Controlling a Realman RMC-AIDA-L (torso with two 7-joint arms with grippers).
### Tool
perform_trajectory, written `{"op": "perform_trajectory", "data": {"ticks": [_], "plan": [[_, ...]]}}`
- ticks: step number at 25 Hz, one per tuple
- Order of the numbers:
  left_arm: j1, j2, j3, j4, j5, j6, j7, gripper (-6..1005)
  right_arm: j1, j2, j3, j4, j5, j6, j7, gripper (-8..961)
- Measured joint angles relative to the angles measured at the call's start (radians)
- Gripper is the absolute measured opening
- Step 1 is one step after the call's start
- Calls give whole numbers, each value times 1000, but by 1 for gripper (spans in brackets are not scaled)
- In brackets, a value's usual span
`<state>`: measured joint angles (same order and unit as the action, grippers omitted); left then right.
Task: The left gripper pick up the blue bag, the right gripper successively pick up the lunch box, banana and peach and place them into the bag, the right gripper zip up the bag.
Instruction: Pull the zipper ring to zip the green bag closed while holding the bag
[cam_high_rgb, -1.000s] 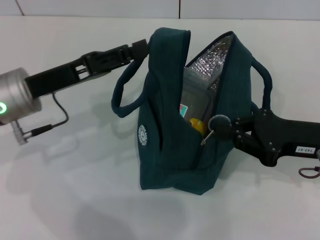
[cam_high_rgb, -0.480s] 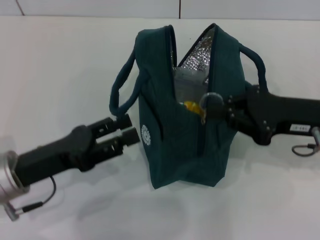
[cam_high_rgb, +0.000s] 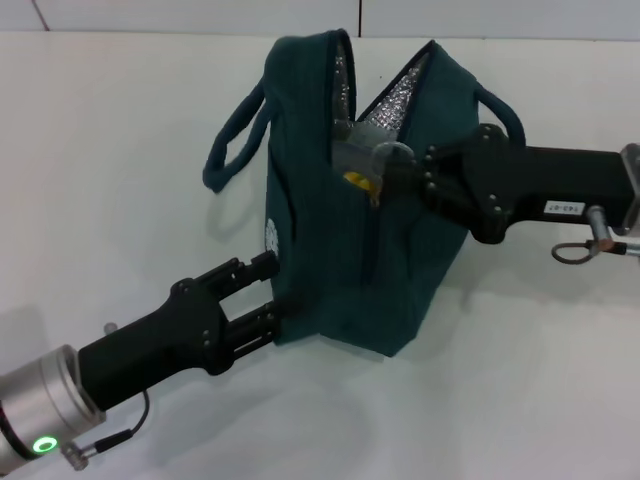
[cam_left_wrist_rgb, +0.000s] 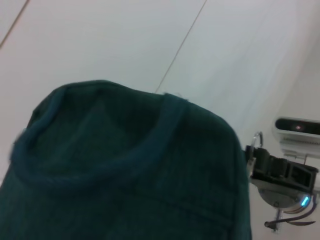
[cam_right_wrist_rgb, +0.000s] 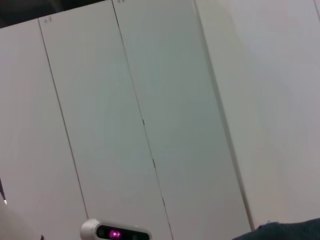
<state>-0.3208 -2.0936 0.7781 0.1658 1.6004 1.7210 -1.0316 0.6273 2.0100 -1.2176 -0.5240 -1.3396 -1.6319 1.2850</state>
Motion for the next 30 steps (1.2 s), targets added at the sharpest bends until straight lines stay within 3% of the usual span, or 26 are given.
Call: {"op": "perform_trajectory", "data": {"ticks": [8, 13, 18, 26, 30], "plan": [[-40, -6, 0, -76, -38, -74, 70, 682, 22, 4, -3, 3, -2, 29, -4, 18], [-99, -8, -1, -128, -65, -181, 85, 683, 24, 4, -3, 4, -2, 29, -5, 18], [-109, -11, -1, -133, -68, -194, 145, 683, 20, 4, -1, 4, 0, 29, -6, 19], [-125, -14, -2, -173, -77, -190, 229, 330, 8, 4, 6, 7, 4, 51, -6, 19], [-129, -15, -2, -188, -77, -190, 253, 201, 2, 4, 7, 7, 6, 52, -5, 19]]}}
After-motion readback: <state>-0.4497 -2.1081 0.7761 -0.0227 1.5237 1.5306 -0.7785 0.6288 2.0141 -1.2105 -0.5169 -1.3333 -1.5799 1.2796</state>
